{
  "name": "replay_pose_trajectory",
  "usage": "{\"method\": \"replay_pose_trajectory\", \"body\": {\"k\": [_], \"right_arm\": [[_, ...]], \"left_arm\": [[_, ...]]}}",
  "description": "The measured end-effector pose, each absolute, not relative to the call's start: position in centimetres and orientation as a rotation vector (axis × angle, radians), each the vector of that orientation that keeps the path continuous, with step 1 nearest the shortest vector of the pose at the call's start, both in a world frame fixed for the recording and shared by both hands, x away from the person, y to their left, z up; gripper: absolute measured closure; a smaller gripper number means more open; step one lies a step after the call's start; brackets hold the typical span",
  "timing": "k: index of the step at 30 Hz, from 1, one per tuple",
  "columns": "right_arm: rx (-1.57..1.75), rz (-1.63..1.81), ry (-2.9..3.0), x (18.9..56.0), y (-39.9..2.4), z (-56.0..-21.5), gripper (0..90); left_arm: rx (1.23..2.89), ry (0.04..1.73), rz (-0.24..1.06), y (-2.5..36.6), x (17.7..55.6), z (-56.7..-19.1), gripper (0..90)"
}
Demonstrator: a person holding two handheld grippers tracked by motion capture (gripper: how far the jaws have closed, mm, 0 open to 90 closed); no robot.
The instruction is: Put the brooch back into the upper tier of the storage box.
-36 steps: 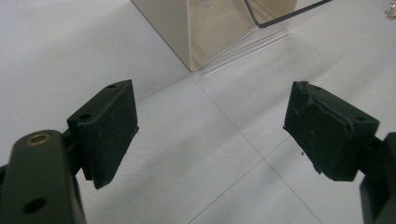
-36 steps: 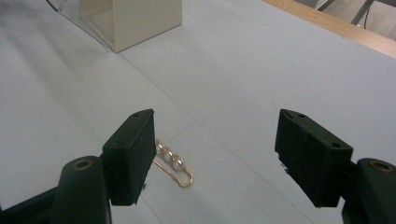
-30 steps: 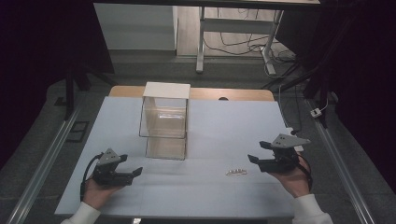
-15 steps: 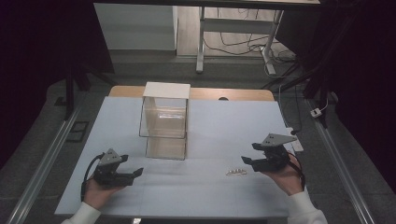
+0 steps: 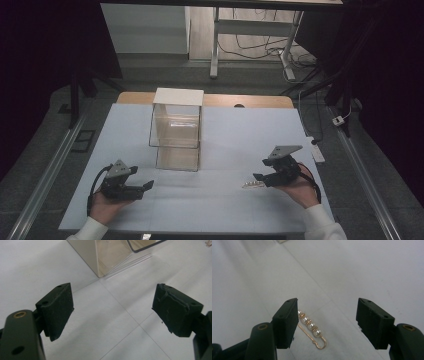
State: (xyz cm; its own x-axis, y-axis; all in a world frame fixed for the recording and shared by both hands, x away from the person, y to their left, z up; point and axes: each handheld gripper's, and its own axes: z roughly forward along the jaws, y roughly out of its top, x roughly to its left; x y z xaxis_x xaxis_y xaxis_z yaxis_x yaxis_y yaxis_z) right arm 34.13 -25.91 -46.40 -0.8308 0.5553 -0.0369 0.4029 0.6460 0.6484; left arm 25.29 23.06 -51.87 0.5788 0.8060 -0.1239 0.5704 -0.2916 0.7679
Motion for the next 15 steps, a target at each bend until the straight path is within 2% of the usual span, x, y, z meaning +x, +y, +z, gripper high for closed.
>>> {"method": "replay_pose_trajectory", "body": {"k": [15], "right_arm": [[0.723,0.784,2.775,34.8,-24.9,-48.3,36.2]], "left_arm": [[1.997,1.097,0.363,23.1,25.2,-51.9,17.1]]}}
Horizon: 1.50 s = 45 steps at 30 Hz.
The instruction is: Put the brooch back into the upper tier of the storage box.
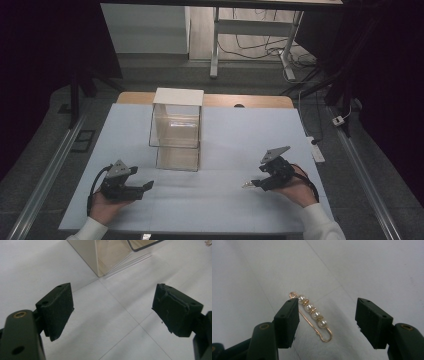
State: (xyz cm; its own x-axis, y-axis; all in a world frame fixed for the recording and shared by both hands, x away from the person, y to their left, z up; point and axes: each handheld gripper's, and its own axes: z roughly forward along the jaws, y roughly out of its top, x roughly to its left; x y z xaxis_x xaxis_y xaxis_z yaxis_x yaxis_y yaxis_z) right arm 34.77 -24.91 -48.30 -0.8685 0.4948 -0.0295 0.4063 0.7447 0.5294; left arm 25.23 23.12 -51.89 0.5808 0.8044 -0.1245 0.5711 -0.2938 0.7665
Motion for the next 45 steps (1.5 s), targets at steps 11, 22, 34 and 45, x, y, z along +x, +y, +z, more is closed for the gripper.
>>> {"method": "replay_pose_trajectory", "body": {"k": [11,22,34,45], "right_arm": [[0.698,0.71,2.841,34.9,-24.5,-49.3,40.5],[0.623,0.64,2.888,35.0,-24.2,-50.1,49.2],[0.553,0.625,2.906,34.7,-24.2,-49.9,72.5],[0.529,0.62,2.915,34.6,-24.2,-49.9,78.7]], "left_arm": [[1.987,1.101,0.371,23.3,25.2,-51.9,17.4],[1.995,1.098,0.366,23.3,25.2,-52.0,17.4],[1.995,1.097,0.368,23.3,25.2,-52.0,17.5],[1.985,1.099,0.368,23.5,25.2,-51.9,17.6]]}}
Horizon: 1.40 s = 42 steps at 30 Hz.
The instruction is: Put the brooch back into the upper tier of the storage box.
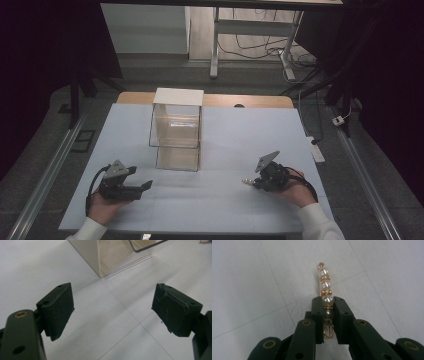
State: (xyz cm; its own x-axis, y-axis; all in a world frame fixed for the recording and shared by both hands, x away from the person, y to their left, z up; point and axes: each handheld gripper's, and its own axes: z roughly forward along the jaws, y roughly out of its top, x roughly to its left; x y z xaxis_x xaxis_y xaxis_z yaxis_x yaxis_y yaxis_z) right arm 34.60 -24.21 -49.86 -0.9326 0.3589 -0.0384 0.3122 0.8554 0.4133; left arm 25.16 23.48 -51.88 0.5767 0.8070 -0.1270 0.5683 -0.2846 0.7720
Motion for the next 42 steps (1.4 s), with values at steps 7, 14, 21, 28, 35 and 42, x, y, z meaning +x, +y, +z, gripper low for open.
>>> {"method": "replay_pose_trajectory", "body": {"k": [7,14,21,28,35,42], "right_arm": [[0.542,0.63,2.905,34.6,-24.3,-49.7,78.8],[0.535,0.695,2.867,34.4,-24.6,-48.8,78.9],[0.559,0.761,2.818,34.2,-25.0,-48.1,78.8],[0.591,0.851,2.766,33.9,-25.3,-47.2,78.8],[0.598,0.966,2.696,33.5,-25.7,-46.0,78.8],[0.621,1.052,2.623,33.2,-26.1,-44.9,78.8]], "left_arm": [[1.986,1.097,0.368,23.5,25.1,-51.9,17.6],[1.981,1.102,0.373,23.7,25.1,-51.8,17.7],[1.986,1.1,0.37,23.6,25.1,-51.8,17.7],[1.987,1.1,0.369,23.6,25.1,-51.9,17.7],[1.986,1.101,0.372,23.6,25.1,-51.9,17.9],[1.987,1.099,0.373,23.6,25.1,-51.9,18.0]]}}
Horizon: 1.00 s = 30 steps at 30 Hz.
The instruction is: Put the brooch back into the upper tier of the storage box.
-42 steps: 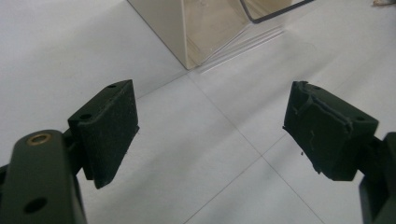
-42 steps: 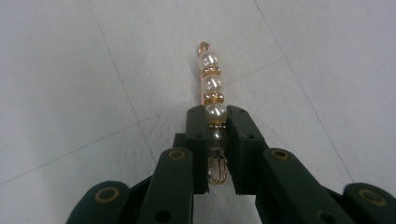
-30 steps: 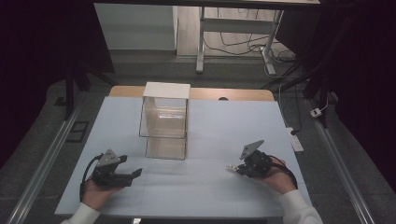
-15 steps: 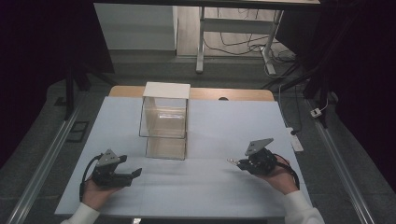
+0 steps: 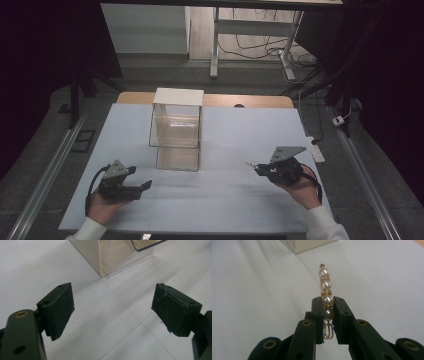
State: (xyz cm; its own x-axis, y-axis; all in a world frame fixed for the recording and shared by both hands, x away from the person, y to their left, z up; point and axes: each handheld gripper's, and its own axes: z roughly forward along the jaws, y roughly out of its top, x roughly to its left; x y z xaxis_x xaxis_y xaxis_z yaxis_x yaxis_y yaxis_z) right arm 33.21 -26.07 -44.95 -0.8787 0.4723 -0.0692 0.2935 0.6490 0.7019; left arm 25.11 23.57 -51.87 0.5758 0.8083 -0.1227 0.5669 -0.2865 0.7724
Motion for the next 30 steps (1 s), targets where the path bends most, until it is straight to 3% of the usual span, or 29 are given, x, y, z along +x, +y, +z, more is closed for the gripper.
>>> {"method": "replay_pose_trajectory", "body": {"k": [30], "right_arm": [[0.626,1.29,2.427,31.5,-25.5,-41.7,78.7]], "left_arm": [[1.999,1.092,0.38,23.4,25.1,-52.0,18.3]]}}
